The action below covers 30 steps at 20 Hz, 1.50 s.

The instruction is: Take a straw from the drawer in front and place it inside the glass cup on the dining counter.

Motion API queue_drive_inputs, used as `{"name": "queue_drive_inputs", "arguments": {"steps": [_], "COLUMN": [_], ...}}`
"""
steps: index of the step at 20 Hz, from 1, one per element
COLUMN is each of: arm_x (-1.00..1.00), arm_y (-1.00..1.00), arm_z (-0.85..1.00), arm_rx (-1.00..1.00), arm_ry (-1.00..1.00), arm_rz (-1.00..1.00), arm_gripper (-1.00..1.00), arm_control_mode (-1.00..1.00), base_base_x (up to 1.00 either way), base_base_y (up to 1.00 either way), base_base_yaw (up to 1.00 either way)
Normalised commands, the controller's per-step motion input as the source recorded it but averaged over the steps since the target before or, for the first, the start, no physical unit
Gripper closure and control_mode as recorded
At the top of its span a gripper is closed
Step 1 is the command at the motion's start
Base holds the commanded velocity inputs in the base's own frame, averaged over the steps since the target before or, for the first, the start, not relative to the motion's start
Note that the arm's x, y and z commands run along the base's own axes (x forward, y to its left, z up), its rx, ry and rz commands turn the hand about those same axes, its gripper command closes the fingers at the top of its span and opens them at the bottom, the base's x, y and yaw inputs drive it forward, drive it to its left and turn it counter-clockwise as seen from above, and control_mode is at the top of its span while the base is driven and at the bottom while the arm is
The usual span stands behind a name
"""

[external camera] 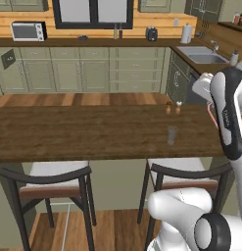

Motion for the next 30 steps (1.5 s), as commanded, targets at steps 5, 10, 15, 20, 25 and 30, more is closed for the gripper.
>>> {"name": "queue_drive_inputs", "arguments": {"steps": [5,10,15,20,25,30], "arm_x": [0.35,0.43,0.31,0.34,0.13,0.34], "arm_y": [-0.1,0.0,0.04,0.03,0.12,0.0], "arm_z": [0.35,0.12,-0.02,-0.19,-0.39,-0.08], "arm_rx": [0.21,0.16,0.08,0.0,0.0,0.0], "arm_ry": [-0.14,-0.12,-0.1,-0.12,-0.13,-0.08], "arm_rz": [0.0,-0.04,-0.09,-0.13,-0.16,-0.14], "arm_gripper": [1.0,1.0,1.0,1.0,1.0,1.0], "arm_control_mode": [-1.0,-1.0,-1.0,-1.0,-1.0,-1.0], "base_base_x": [0.0,0.0,0.0,0.0,0.0,0.0], "base_base_y": [0.0,0.0,0.0,0.0,0.0,0.0], "base_base_yaw": [0.0,0.0,0.0,0.0,0.0,0.0]}}
